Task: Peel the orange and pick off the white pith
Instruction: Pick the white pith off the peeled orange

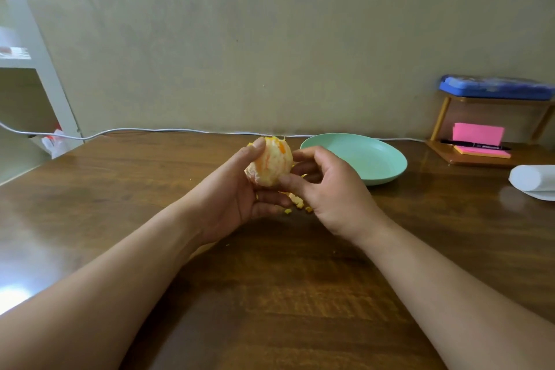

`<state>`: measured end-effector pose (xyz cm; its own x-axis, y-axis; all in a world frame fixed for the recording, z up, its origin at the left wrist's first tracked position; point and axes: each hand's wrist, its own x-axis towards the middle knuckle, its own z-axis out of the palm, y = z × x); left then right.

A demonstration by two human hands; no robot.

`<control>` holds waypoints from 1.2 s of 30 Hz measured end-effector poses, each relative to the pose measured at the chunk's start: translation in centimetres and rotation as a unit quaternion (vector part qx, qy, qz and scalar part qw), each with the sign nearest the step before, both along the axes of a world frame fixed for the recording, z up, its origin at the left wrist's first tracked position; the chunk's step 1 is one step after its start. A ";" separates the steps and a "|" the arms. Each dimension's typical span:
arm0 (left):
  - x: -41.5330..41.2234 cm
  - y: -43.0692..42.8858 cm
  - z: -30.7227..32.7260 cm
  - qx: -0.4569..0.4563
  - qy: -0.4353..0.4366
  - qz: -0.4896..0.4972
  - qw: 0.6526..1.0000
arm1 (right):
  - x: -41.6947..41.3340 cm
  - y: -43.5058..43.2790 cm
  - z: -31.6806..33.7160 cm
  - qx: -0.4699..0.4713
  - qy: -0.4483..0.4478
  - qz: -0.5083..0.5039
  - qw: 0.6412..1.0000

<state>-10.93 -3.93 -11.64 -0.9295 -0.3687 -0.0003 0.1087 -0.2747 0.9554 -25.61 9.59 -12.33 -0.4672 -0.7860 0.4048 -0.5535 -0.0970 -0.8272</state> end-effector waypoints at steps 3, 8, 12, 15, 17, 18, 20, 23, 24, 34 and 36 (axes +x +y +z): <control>0.1 -0.2 -0.2 0.012 0.020 -0.012 1.000 | -0.1 0.1 0.1 -0.028 -0.008 -0.014 0.999; -0.1 -0.4 -0.3 -0.028 0.081 0.065 0.994 | 0.1 -0.1 0.0 -0.053 0.006 -0.027 0.998; -0.3 -0.4 -0.5 -0.039 0.089 0.123 0.988 | 0.3 0.4 0.5 -0.065 0.065 -0.055 0.994; -0.3 -0.1 -0.6 -0.065 0.081 0.129 0.986 | 0.6 0.5 0.6 -0.060 0.083 -0.054 0.993; -0.3 -0.1 -0.6 -0.089 0.063 0.135 0.985 | 0.7 0.6 0.6 -0.054 0.091 -0.058 0.993; -0.3 -0.1 -0.6 -0.103 0.052 0.139 0.984 | 0.7 0.6 0.6 -0.052 0.100 -0.065 0.992; -0.3 -0.3 -0.7 -0.138 0.033 0.145 0.979 | 0.6 0.8 0.7 -0.046 0.125 -0.082 0.988; -0.1 -0.3 -0.8 -0.202 0.016 0.152 0.967 | 0.5 0.9 0.9 -0.034 0.163 -0.100 0.981; 0.0 -0.2 -0.8 -0.218 0.015 0.157 0.963 | 0.4 0.9 0.9 -0.032 0.177 -0.105 0.978; -0.3 0.5 -1.0 -0.298 0.020 0.203 0.933 | 0.5 0.3 0.6 -0.047 0.210 -0.147 0.965; -0.5 0.5 -1.1 -0.291 0.025 0.204 0.934 | 0.5 0.3 0.6 -0.049 0.213 -0.153 0.964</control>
